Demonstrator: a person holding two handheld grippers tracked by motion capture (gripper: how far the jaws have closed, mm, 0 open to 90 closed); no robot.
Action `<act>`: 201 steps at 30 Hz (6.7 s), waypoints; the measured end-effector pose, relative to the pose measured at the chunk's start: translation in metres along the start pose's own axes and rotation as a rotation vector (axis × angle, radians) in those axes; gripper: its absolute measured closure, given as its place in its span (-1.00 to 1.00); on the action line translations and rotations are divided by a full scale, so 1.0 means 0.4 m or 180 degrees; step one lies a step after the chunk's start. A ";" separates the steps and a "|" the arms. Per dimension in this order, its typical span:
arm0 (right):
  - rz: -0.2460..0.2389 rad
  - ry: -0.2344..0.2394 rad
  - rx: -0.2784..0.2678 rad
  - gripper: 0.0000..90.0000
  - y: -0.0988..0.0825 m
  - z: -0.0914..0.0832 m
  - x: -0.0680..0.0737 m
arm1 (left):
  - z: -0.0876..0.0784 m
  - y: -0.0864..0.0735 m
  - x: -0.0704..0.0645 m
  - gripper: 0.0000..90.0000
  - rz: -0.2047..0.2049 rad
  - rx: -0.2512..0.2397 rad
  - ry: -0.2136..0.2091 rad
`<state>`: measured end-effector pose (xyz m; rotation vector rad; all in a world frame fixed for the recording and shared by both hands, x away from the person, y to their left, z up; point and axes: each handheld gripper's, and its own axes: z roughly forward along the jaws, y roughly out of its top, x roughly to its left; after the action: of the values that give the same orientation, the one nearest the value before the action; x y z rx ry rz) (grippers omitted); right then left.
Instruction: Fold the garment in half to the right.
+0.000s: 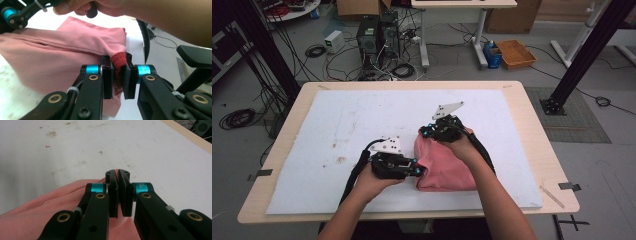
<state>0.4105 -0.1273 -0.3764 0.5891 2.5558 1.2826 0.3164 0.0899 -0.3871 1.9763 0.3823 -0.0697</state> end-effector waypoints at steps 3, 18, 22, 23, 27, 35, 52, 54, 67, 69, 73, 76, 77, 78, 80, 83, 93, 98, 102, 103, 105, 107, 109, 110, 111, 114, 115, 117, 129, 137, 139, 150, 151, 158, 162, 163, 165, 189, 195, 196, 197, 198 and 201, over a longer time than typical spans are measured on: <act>0.0040 -0.0031 -0.0010 0.93 -0.020 -0.022 -0.010 | 0.028 0.016 0.000 0.80 0.0025 0.0024 -0.0039; 0.0148 -0.0222 -0.0016 0.93 -0.094 -0.112 -0.051 | 0.161 0.075 0.000 0.80 0.0019 0.0170 -0.0259; 0.0197 -0.0282 -0.0001 0.93 -0.117 -0.132 -0.063 | 0.198 0.091 0.003 0.80 0.0020 0.0192 -0.0328; 0.0195 -0.0290 -0.0012 0.93 -0.123 -0.137 -0.067 | 0.208 0.094 0.002 0.80 0.0010 0.0196 -0.0331; 0.0229 -0.0335 -0.0015 0.93 -0.141 -0.154 -0.077 | 0.242 0.107 0.002 0.80 0.0026 0.0244 -0.0358; 0.0339 -0.0423 0.0050 0.93 -0.184 -0.178 -0.094 | 0.306 0.116 0.003 0.80 -0.0001 0.0346 -0.0427; 0.0512 -0.0550 0.0129 0.91 -0.247 -0.205 -0.116 | 0.395 0.119 0.012 0.80 -0.0006 0.0538 -0.0444; 0.0542 -0.0565 0.0121 0.86 -0.254 -0.210 -0.117 | 0.403 0.118 0.013 0.80 -0.0015 0.0555 -0.0450; 0.0687 -0.0743 -0.0075 0.61 -0.273 -0.282 -0.124 | 0.425 0.120 0.002 0.75 0.0069 0.0646 -0.0493; 0.0691 -0.0755 -0.0093 0.60 -0.274 -0.290 -0.122 | 0.429 0.118 0.000 0.71 0.0094 0.0664 -0.0491; 0.0687 -0.0758 -0.0123 0.53 -0.278 -0.301 -0.113 | 0.429 0.117 -0.012 0.34 0.0115 0.0655 -0.0518; 0.0665 -0.0751 -0.0135 0.49 -0.285 -0.308 -0.108 | 0.410 0.121 -0.018 0.12 0.0179 0.0607 -0.0393; 0.0671 -0.0743 -0.0125 0.47 -0.288 -0.311 -0.105 | 0.400 0.121 -0.017 0.11 0.0187 0.0580 -0.0351; 0.0678 -0.0748 -0.0122 0.45 -0.290 -0.313 -0.102 | 0.389 0.121 -0.016 0.09 0.0169 0.0536 -0.0308; 0.0683 -0.0741 -0.0116 0.38 -0.295 -0.318 -0.096 | 0.364 0.119 -0.007 0.05 0.0169 0.0496 -0.0222; 0.0697 -0.0721 -0.0094 0.29 -0.298 -0.326 -0.081 | 0.319 0.112 0.008 0.01 0.0118 0.0398 -0.0107; 0.0539 -0.0477 0.0061 0.35 -0.319 -0.333 0.028 | 0.105 0.047 0.040 -0.13 0.0125 0.0142 0.0535; 0.0604 -0.0479 0.0272 0.54 -0.366 -0.325 0.055 | 0.014 -0.001 0.051 -0.19 0.0021 -0.0014 0.0730; 0.0669 -0.0509 0.0294 0.84 -0.394 -0.325 0.062 | -0.057 -0.046 0.057 -0.19 -0.0120 -0.0159 0.0841; 0.0673 -0.0515 0.0300 0.91 -0.396 -0.325 0.064 | -0.064 -0.054 0.056 -0.18 -0.0146 -0.0172 0.0850; 0.0676 -0.0530 0.0315 0.96 -0.398 -0.324 0.071 | -0.068 -0.070 0.054 -0.18 -0.0165 -0.0200 0.0860; 0.0688 -0.0558 0.0309 0.96 -0.395 -0.328 0.075 | -0.064 -0.078 0.051 -0.18 -0.0189 -0.0148 0.0856; 0.0705 -0.0609 0.0267 0.97 -0.391 -0.340 0.079 | -0.063 -0.080 0.048 -0.18 -0.0166 -0.0156 0.0866; 0.0715 -0.0627 0.0242 0.97 -0.391 -0.348 0.081 | -0.063 -0.079 0.047 -0.18 -0.0169 -0.0165 0.0847; 0.0730 -0.0643 0.0222 0.97 -0.391 -0.354 0.082 | -0.064 -0.079 0.046 -0.18 -0.0151 -0.0157 0.0843; 0.0758 -0.0691 0.0216 0.96 -0.401 -0.368 0.088 | -0.066 -0.079 0.046 -0.18 -0.0151 -0.0173 0.0849; 0.0772 -0.0705 0.0223 0.96 -0.406 -0.370 0.091 | -0.067 -0.080 0.047 -0.18 -0.0156 -0.0162 0.0854; 0.0766 -0.0754 0.0247 0.96 -0.416 -0.372 0.098 | -0.066 -0.082 0.049 -0.18 -0.0163 -0.0153 0.0836; 0.0720 -0.0950 0.0102 0.55 -0.371 -0.385 0.062 | -0.072 -0.086 0.063 -0.18 -0.0206 -0.0132 0.0859; 0.0708 -0.1024 0.0102 0.42 -0.308 -0.328 -0.013 | -0.102 -0.090 0.078 -0.18 -0.0247 -0.0176 0.0939; 0.0760 -0.0999 0.0102 0.41 -0.298 -0.310 -0.031 | -0.105 -0.094 0.081 -0.19 -0.0249 -0.0142 0.0952; 0.0885 -0.0994 0.0213 0.33 -0.275 -0.237 -0.102 | -0.125 -0.107 0.095 -0.19 -0.0280 -0.0099 0.1053; 0.0891 -0.1003 0.0212 0.33 -0.275 -0.235 -0.107 | -0.123 -0.108 0.096 -0.19 -0.0277 -0.0092 0.1047; 0.1049 -0.0935 0.0228 0.38 -0.287 -0.224 -0.146 | -0.120 -0.110 0.095 -0.20 -0.0282 -0.0058 0.1041; 0.1069 -0.0816 0.0272 0.76 -0.300 -0.210 -0.154 | -0.121 -0.111 0.098 -0.20 -0.0298 -0.0068 0.1044; 0.1083 -0.0772 0.0299 0.87 -0.306 -0.203 -0.156 | -0.121 -0.112 0.099 -0.20 -0.0306 -0.0073 0.1048; 0.1109 -0.0747 0.0279 0.96 -0.313 -0.199 -0.156 | -0.122 -0.113 0.099 -0.20 -0.0311 -0.0072 0.1045; 0.0514 -0.0707 -0.0105 0.02 -0.231 -0.245 0.021 | -0.140 -0.118 0.110 -0.21 -0.0356 -0.0113 0.1129; 0.0283 -0.0537 0.0017 -0.03 -0.242 -0.207 0.114 | -0.142 -0.117 0.108 -0.21 -0.0370 -0.0154 0.1104; 0.0256 -0.0523 0.0041 -0.05 -0.246 -0.199 0.131 | -0.142 -0.117 0.108 -0.21 -0.0365 -0.0154 0.1108; 0.0233 -0.0528 0.0070 -0.06 -0.248 -0.194 0.140 | -0.141 -0.117 0.107 -0.21 -0.0369 -0.0150 0.1108; 0.0176 -0.0536 0.0110 -0.07 -0.251 -0.187 0.151 | -0.141 -0.117 0.107 -0.21 -0.0376 -0.0148 0.1104; 0.0064 -0.0588 0.0228 -0.07 -0.262 -0.167 0.173 | -0.140 -0.117 0.107 -0.21 -0.0384 -0.0158 0.1103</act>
<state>0.2976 -0.2006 -0.4221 0.7139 2.4573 1.0912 0.3360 0.1678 -0.4135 1.9149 0.7209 0.2065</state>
